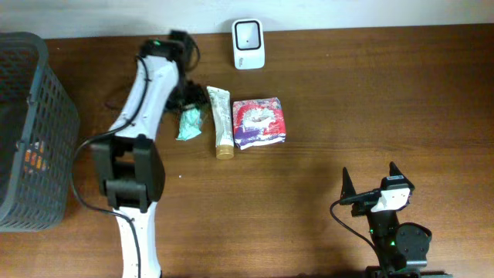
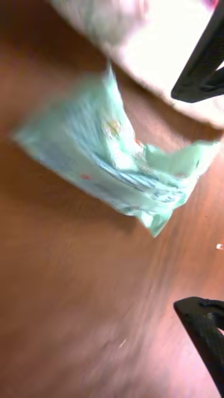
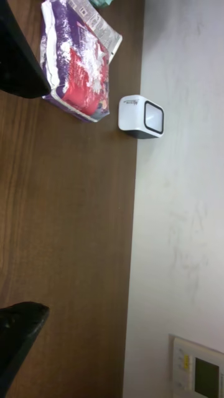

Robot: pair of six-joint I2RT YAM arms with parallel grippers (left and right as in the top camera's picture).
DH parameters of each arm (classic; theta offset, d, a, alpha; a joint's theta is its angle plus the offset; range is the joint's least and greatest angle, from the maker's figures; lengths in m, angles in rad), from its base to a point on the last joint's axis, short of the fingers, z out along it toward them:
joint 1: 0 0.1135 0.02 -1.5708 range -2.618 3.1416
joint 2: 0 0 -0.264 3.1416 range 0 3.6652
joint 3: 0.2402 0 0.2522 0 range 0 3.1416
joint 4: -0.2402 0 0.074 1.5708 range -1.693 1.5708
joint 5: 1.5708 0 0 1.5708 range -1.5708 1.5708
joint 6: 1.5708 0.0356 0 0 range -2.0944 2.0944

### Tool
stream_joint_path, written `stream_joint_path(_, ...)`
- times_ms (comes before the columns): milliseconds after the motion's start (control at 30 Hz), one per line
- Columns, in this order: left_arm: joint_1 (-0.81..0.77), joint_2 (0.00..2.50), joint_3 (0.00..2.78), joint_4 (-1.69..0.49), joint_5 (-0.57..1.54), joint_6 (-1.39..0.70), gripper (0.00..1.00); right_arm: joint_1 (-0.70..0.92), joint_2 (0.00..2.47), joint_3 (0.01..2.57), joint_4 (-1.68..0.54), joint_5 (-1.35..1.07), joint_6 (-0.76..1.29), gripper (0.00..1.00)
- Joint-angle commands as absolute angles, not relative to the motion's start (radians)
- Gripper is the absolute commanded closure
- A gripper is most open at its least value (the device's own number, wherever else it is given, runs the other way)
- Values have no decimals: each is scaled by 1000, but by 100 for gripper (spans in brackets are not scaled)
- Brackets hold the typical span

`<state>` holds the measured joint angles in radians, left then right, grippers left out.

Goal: Scan the item barcode
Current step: 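Place the green tissue packet left of the cream tube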

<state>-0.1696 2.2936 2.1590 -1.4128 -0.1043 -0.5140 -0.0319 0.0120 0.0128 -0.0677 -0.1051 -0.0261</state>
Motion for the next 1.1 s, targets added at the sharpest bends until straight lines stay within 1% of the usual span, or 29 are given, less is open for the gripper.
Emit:
stream_joint_path(0, -146, 2168, 2358, -1452, -112, -447, 46, -26, 6, 6, -72, -100, -18, 1)
stream_joint_path(67, -147, 2166, 2353, -1445, -112, -447, 89, -26, 6, 6, -72, -100, -18, 1)
stream_joint_path(100, -147, 2176, 2337, -1447, -113, -447, 98, -26, 6, 6, -72, -100, -18, 1)
stream_joint_path(133, -147, 2197, 2295, -1439, -113, -447, 100, -26, 6, 6, -72, -100, -18, 1)
stream_joint_path(233, -147, 2242, 2133, -1369, -112, -447, 100, -26, 6, 6, -72, -100, -18, 1)
stream_joint_path(333, -147, 2291, 2042, -1271, -103, -434, 100, -26, 6, 6, -72, -100, -18, 1)
stream_joint_path(400, -147, 2315, 2017, -1210, 8, -364, 100, -27, 6, 6, -72, -100, -18, 1)
stream_joint_path(467, -148, 2350, 2012, -1204, 46, -364, 100, -26, 6, 6, -72, -100, -18, 2)
stream_joint_path(667, -193, 2364, 1910, -1136, 65, -364, 100, -26, 6, 6, -72, -100, -18, 1)
stream_joint_path(733, -221, 2364, 1845, -1084, 65, -365, 97, -26, 6, 6, -72, -100, -18, 1)
stream_joint_path(767, -239, 2364, 1828, -1079, 65, -365, 97, -26, 6, 6, -72, -100, -18, 1)
stream_joint_path(833, -260, 2358, 1856, -1085, 63, -338, 92, -26, 6, 6, -72, -100, -18, 1)
stream_joint_path(867, -256, 2346, 1963, -1171, 44, -316, 85, -26, 6, 6, -72, -100, -18, 1)
stream_joint_path(900, -247, 2337, 2050, -1243, 36, -316, 83, -26, 6, 6, -72, -100, -18, 1)
stream_joint_path(933, -233, 2326, 2165, -1327, 32, -315, 76, -26, 6, 6, -72, -100, -18, 1)
stream_joint_path(1000, -210, 2322, 2313, -1425, 12, -315, 73, -26, 6, 6, -72, -100, -18, 1)
stream_joint_path(1067, -183, 2326, 2318, -1457, -15, -315, 71, -26, 6, 6, -72, -100, -18, 1)
